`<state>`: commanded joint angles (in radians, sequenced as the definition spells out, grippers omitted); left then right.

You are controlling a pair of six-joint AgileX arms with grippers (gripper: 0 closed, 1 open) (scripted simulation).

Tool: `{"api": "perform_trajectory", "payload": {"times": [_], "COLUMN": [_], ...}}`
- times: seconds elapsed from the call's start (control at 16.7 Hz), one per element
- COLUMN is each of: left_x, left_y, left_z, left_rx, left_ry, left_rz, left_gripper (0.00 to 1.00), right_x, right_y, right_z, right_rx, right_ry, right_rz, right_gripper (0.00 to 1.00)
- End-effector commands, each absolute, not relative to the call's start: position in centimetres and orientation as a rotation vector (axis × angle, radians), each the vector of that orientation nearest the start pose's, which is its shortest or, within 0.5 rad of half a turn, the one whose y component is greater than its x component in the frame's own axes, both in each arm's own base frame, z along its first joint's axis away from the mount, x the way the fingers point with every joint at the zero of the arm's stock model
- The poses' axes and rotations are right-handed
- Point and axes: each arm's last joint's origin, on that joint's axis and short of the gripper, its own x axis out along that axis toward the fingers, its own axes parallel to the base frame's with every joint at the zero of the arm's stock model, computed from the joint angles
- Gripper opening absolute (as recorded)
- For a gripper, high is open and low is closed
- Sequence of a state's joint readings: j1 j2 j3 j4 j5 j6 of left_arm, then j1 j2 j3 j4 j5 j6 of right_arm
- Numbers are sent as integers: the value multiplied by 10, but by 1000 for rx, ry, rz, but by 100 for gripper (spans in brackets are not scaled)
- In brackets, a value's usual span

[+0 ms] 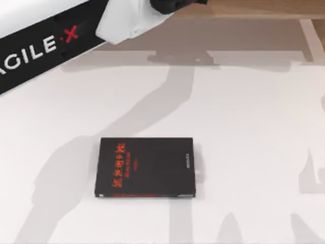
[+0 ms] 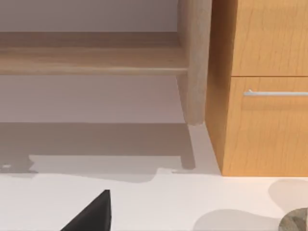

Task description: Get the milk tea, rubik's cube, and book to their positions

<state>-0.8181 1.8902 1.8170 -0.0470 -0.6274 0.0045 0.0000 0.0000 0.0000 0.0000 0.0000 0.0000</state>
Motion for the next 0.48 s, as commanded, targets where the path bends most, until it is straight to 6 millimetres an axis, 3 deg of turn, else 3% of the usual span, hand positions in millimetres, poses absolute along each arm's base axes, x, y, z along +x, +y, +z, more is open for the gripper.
{"api": "perform_trajectory", "payload": {"times": [0.24, 0.48], "left_x": [343, 344], "left_y": [-296, -295], "left_z": [395, 395], "left_rx": [-1, -3], "left_ry": [4, 1], "left_rz": [-33, -26], "left_gripper": [0, 0], "right_x": [106, 106], "right_y": [-1, -1], "right_z": [160, 160], "right_rx": [0, 0], "right_ry": [0, 0], "right_rz": [0, 0], "right_gripper": [100, 100]}}
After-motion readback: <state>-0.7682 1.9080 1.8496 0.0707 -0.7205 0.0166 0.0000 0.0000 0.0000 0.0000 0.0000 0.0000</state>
